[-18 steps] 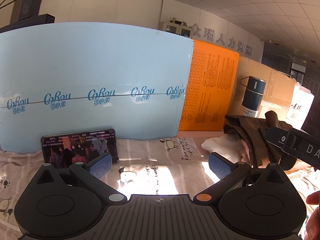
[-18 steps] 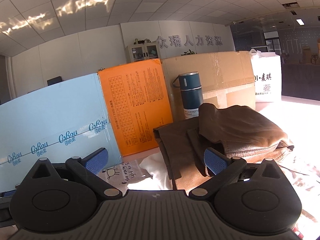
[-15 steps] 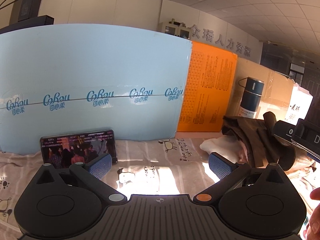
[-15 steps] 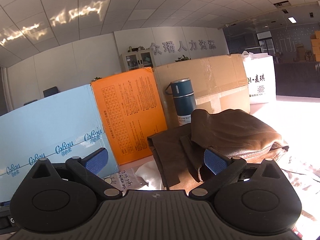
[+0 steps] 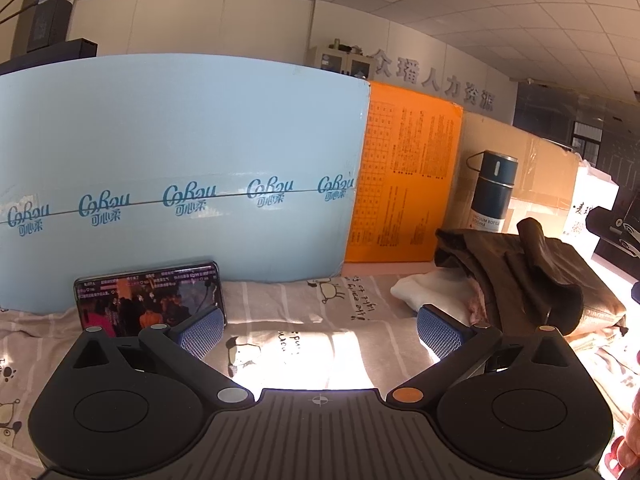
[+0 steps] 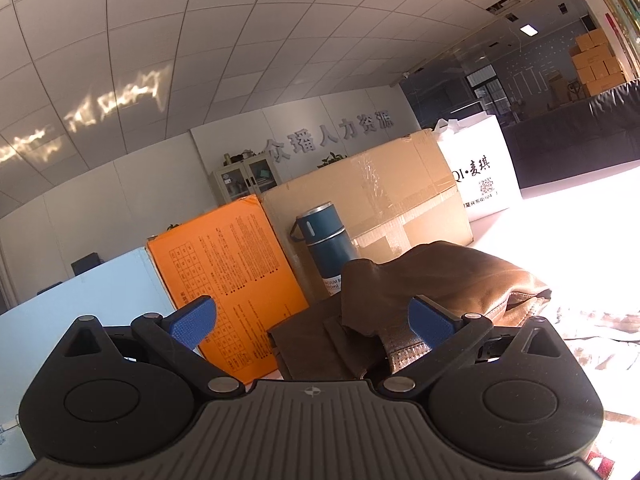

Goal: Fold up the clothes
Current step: 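Move both grippers toward the crumpled brown leather jacket on the bed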

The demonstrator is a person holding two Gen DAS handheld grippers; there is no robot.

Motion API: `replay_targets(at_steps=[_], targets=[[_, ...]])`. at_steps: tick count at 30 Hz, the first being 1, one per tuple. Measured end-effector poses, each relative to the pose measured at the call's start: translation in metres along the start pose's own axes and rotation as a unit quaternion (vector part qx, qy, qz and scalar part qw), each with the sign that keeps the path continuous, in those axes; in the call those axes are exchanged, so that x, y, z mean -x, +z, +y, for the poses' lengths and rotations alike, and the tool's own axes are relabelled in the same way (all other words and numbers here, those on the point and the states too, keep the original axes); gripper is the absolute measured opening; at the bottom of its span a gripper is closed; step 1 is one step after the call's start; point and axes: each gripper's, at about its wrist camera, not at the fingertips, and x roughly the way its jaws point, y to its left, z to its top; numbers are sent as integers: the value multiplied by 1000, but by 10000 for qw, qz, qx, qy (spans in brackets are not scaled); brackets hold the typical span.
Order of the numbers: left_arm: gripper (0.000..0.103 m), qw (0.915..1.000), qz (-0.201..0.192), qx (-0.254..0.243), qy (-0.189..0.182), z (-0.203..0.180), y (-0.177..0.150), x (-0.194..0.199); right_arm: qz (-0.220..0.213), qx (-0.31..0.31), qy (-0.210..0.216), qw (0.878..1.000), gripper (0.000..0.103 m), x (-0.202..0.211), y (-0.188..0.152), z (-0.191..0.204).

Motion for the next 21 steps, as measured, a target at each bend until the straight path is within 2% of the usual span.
replay_targets(at_steps=[9,14,16,21], targets=[[103,9999,-128,-24,-58,-2,2,5,-157,125,-309,9993,103,-1,-2,-5],[103,9999,-82,-30,-127,-6,1,5,-106,-97,-518,9986,103,-8,0,-21],[103,9997,-124,39,-215,-5,0,6,-142,-81,-582,9982,103,-8,-1,-23],[103,9952,-367,549,-718,-1,-4,6,-416,-27,-620,9972,103,-11,2,-39]])
